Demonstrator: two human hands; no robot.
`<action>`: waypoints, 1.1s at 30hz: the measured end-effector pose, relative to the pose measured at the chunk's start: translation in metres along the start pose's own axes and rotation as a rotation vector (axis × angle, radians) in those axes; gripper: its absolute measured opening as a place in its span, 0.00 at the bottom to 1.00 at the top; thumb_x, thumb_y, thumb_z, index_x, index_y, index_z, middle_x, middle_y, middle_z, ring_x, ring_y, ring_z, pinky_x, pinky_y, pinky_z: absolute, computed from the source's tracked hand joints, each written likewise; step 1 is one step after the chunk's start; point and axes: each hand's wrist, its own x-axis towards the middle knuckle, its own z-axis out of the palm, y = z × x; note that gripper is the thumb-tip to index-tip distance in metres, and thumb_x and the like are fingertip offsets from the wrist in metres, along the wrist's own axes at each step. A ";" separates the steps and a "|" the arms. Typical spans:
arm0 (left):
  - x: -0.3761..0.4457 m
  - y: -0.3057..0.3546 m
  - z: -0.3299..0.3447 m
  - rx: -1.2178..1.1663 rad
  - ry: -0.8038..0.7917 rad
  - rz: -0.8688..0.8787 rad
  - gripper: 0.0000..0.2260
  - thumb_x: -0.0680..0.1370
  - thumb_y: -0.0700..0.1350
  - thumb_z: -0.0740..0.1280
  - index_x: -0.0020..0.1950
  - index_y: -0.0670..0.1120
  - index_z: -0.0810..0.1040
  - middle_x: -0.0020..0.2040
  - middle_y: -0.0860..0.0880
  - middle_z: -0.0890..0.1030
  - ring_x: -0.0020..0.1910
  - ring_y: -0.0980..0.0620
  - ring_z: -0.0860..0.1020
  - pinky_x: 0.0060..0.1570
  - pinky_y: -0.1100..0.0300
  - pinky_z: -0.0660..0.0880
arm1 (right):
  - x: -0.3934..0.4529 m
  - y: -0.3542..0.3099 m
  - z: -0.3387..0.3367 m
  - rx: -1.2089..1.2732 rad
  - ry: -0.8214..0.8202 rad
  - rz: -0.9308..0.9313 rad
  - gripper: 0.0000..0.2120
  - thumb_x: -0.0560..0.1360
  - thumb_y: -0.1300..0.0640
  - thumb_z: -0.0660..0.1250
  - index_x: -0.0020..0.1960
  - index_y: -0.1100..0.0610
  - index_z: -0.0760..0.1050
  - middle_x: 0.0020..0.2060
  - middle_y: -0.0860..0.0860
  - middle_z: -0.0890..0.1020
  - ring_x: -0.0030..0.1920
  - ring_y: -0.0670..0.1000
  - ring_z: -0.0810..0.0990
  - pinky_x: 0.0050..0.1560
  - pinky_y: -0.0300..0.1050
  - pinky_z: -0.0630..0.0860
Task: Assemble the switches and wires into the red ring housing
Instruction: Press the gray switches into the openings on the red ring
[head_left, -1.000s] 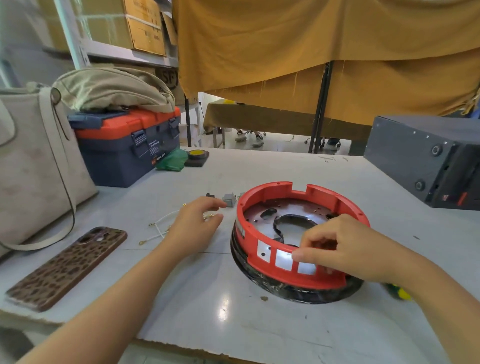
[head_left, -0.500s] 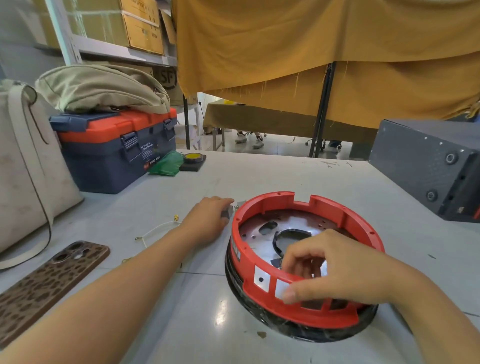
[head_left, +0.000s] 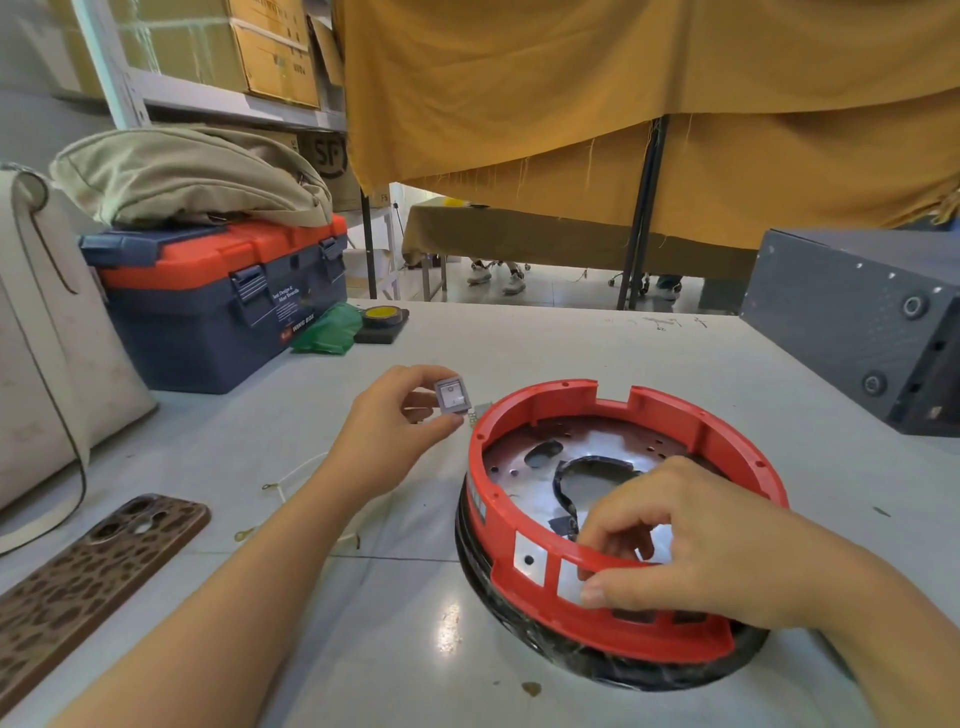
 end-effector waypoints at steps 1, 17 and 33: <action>-0.003 0.004 -0.002 -0.057 -0.008 -0.006 0.15 0.72 0.39 0.72 0.53 0.56 0.76 0.49 0.53 0.80 0.40 0.63 0.79 0.37 0.70 0.74 | 0.000 0.001 0.000 -0.015 0.015 0.001 0.07 0.70 0.43 0.70 0.42 0.45 0.81 0.37 0.41 0.82 0.39 0.44 0.80 0.44 0.42 0.77; -0.035 0.035 -0.010 -0.345 -0.179 0.078 0.13 0.71 0.40 0.71 0.54 0.51 0.80 0.45 0.49 0.84 0.38 0.55 0.82 0.40 0.66 0.77 | -0.003 0.001 0.002 -0.048 0.040 0.039 0.08 0.71 0.42 0.68 0.45 0.45 0.82 0.41 0.45 0.83 0.42 0.47 0.81 0.47 0.49 0.77; -0.075 0.052 -0.006 -0.404 -0.327 0.133 0.14 0.66 0.47 0.71 0.51 0.47 0.83 0.50 0.50 0.82 0.44 0.50 0.84 0.42 0.64 0.79 | -0.017 -0.003 0.016 -0.187 0.233 0.082 0.08 0.71 0.43 0.67 0.49 0.41 0.79 0.44 0.35 0.80 0.49 0.37 0.77 0.46 0.33 0.76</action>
